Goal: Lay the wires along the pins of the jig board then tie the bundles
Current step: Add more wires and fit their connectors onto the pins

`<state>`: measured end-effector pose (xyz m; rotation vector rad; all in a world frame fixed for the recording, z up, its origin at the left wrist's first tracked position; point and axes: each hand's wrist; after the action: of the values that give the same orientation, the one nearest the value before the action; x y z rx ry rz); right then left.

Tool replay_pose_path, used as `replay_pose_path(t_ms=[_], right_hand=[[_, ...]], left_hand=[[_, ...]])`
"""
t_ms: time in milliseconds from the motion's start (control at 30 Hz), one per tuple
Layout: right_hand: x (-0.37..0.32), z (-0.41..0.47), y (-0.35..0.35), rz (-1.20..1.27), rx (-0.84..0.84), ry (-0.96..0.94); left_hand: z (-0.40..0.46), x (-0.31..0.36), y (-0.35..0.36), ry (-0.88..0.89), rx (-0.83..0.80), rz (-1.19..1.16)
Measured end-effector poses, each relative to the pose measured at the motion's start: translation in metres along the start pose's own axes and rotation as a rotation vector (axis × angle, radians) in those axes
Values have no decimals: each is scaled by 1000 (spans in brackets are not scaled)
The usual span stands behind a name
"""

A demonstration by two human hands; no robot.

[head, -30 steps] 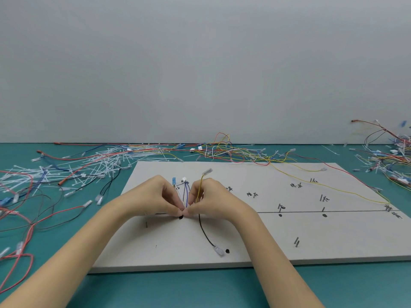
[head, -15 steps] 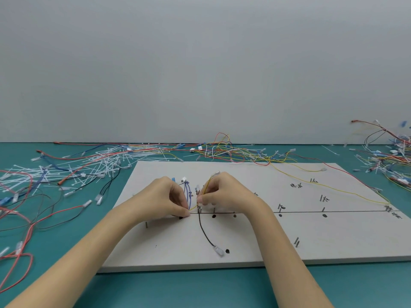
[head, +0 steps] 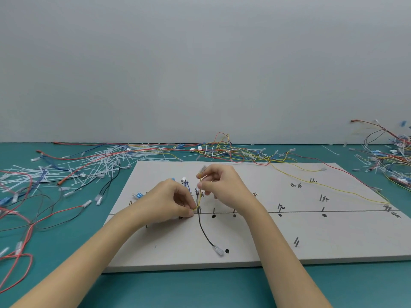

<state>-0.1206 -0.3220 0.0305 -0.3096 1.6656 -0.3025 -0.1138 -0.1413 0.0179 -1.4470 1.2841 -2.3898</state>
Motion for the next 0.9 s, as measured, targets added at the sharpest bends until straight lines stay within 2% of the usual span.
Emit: replay_pose_path(t_ms=[433,633,900], right_hand=[[3,1,6,29,75,-57],[1,2,4,110,40,-75],[2,3,4,88,75,-72]], left_hand=[[1,-4,9,0,17,-49],[1,-5,7,17,17,-73],[1,-3,5,19,17,-112]])
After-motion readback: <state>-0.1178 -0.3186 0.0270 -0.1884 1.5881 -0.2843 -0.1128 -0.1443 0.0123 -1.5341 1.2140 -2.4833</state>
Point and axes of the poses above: each hand's wrist, its own z-axis towards the middle knuckle, its own y-axis out of the palm, x = y × z, and after that the axes turned 15 degrees about y, right-handed
